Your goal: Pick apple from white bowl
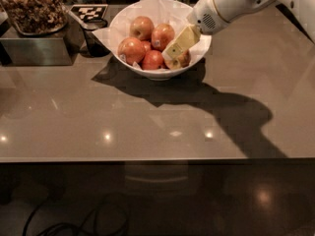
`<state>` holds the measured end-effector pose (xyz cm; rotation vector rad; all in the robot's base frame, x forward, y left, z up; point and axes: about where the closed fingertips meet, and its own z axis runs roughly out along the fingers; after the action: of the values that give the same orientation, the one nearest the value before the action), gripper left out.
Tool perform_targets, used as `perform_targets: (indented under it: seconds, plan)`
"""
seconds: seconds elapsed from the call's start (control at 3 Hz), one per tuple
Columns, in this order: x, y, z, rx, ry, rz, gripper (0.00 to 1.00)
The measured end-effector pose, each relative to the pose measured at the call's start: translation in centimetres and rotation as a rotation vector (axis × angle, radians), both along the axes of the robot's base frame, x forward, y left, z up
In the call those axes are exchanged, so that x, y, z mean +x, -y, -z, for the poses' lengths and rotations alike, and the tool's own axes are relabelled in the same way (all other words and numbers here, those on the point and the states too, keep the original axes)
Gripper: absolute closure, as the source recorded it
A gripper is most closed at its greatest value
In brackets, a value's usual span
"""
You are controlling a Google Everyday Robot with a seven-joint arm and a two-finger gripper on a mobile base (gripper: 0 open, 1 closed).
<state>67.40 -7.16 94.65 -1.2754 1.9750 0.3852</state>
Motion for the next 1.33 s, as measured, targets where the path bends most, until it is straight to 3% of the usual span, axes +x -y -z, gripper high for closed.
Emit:
perform_targets:
  seconds: [0.67, 1.33]
  plan:
    - [0.3, -0.2, 3.1, 0.008, -0.051, 0.045, 0.08]
    - [0.4, 0.4, 5.1, -0.006, -0.079, 0.076, 0.46]
